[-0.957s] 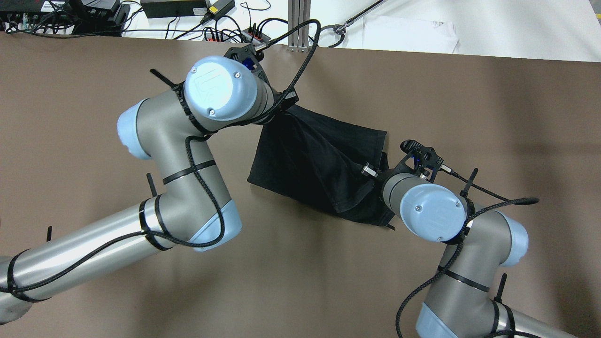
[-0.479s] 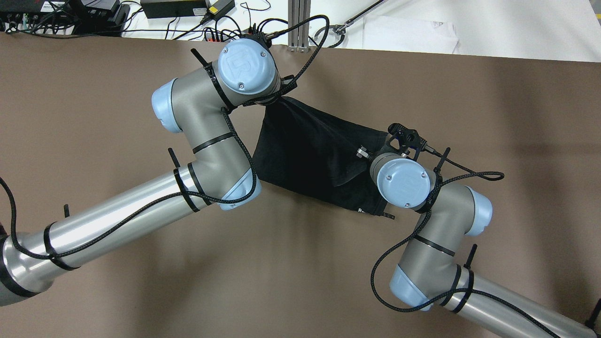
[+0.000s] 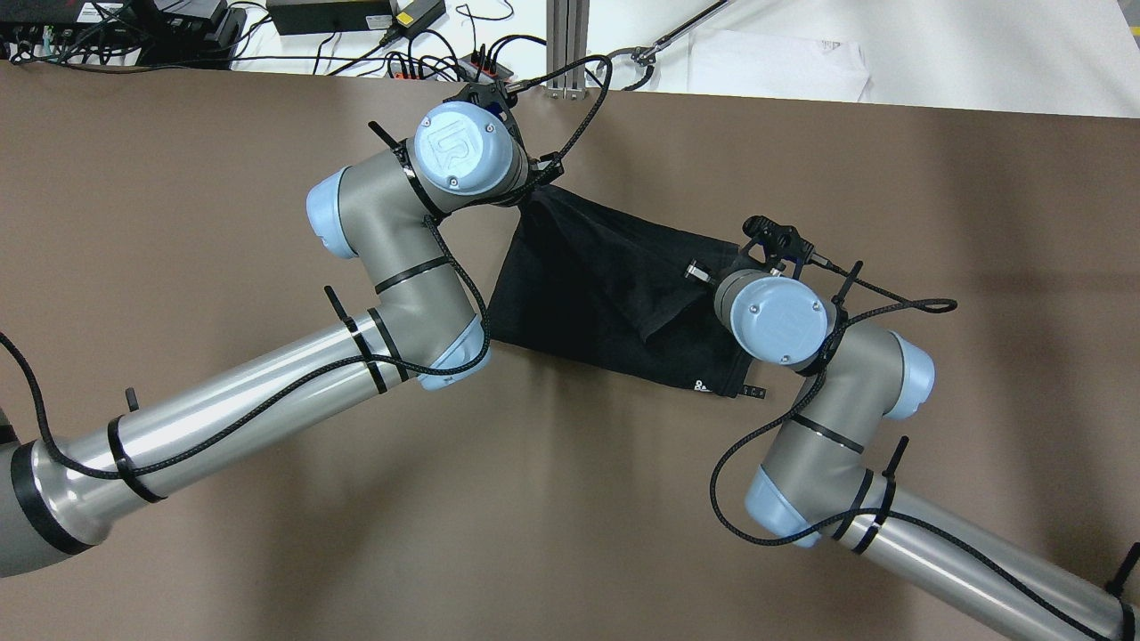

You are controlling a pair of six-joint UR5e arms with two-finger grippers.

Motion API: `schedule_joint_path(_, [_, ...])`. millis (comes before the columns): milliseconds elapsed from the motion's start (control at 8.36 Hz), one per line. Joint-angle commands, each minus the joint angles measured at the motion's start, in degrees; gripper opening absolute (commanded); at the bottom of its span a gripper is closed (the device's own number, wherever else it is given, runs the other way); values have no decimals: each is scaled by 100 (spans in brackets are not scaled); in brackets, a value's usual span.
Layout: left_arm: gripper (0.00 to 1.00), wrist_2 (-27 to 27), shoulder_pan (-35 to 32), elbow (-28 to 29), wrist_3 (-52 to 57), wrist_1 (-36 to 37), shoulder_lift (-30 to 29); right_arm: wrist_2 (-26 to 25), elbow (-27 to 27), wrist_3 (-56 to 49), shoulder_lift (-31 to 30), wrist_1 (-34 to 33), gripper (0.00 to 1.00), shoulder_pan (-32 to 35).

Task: Fold clothes
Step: 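Lay the near end onto the far end of the shirt with both grippers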

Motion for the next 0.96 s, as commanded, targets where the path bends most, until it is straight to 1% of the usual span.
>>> schedule_joint_path(0, [100,-387,-145,-11,85,-559,12,1388,260,-177,171,37,91,740])
schedule_joint_path(120, [100,-452,-146,-20,93,-569,47,1453,410,-81,171,11,91,751])
schedule_joint_path(239, [100,-452,-146,-29,93,-578,74,1445,438,303,119,45,90,691])
schedule_joint_path(359, [100,-452,-146,-29,93,-578,74,1410,464,646,101,46,89,438])
schedule_joint_path(479, [100,-452,-137,-29,93,-578,117,1253,473,928,92,2,81,157])
schedule_joint_path(598, [100,-444,-137,-29,102,-587,153,764,482,1174,57,2,75,-177])
schedule_joint_path(718, [100,-452,-137,-29,102,-613,170,577,473,1185,74,-7,73,-345])
schedule_joint_path(838, [100,-444,-137,-29,102,-622,223,505,464,1203,66,-7,71,-399])
